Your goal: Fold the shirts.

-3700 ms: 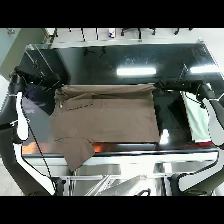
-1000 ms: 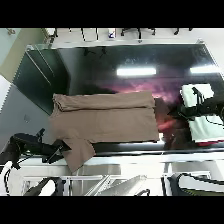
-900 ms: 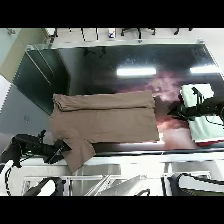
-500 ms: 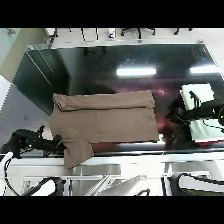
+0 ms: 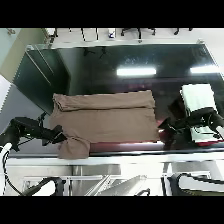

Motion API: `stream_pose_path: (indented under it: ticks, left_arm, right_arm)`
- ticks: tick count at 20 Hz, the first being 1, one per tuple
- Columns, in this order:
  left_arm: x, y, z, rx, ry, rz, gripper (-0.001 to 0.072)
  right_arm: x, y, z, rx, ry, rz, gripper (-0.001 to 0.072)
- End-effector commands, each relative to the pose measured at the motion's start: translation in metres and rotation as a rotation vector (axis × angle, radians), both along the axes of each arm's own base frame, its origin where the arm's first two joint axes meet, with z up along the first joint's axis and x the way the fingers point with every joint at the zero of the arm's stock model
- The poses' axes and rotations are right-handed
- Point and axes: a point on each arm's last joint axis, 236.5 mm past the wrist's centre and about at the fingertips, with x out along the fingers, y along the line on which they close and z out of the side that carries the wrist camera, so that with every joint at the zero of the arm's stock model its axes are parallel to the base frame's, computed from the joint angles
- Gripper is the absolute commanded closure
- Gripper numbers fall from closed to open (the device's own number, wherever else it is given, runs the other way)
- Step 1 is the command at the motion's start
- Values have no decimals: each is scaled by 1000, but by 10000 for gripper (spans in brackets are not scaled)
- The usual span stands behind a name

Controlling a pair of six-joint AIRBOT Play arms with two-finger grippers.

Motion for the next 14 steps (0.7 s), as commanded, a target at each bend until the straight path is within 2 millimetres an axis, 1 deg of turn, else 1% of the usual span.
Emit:
stream_pose_path:
  ticks: [1, 3, 4, 5, 6, 7, 8, 9, 10, 12, 14]
  left_arm:
    - [7, -7, 19, -2, -31, -58, 685]
    - [19, -6, 34, 18, -102, -58, 685]
    - [25, -4, 43, 34, -147, -53, 685]
    - [30, -2, 52, 48, -189, -49, 685]
    - [34, -1, 62, 64, -235, -44, 685]
    - [36, 1, 71, 78, -274, -41, 685]
    - [35, 1, 79, 91, -305, -44, 685]
    - [31, 1, 87, 99, -325, -51, 685]
    - [24, 5, 93, 128, -331, -60, 685]
    - [5, 20, 99, 216, -313, -79, 685]
    - [-17, 41, 107, 332, -297, -91, 685]
  right_arm:
    - [-20, 12, -17, -30, 67, 60, 207]
    - [-25, 28, -21, -29, 77, 112, 207]
    - [-24, 36, -22, -22, 72, 126, 211]
    - [-19, 44, -21, -12, 47, 132, 310]
    - [-11, 53, -18, 8, 17, 122, 516]
    - [-2, 62, -12, 42, -13, 99, 653]
    - [4, 67, -7, 69, -28, 79, 690]
    - [5, 66, -3, 68, -40, 79, 690]
    - [4, 61, -1, 44, -43, 85, 690]
    - [-7, 38, -2, -61, 3, 71, 690]
    - [-21, 12, 1, -190, 59, 53, 691]
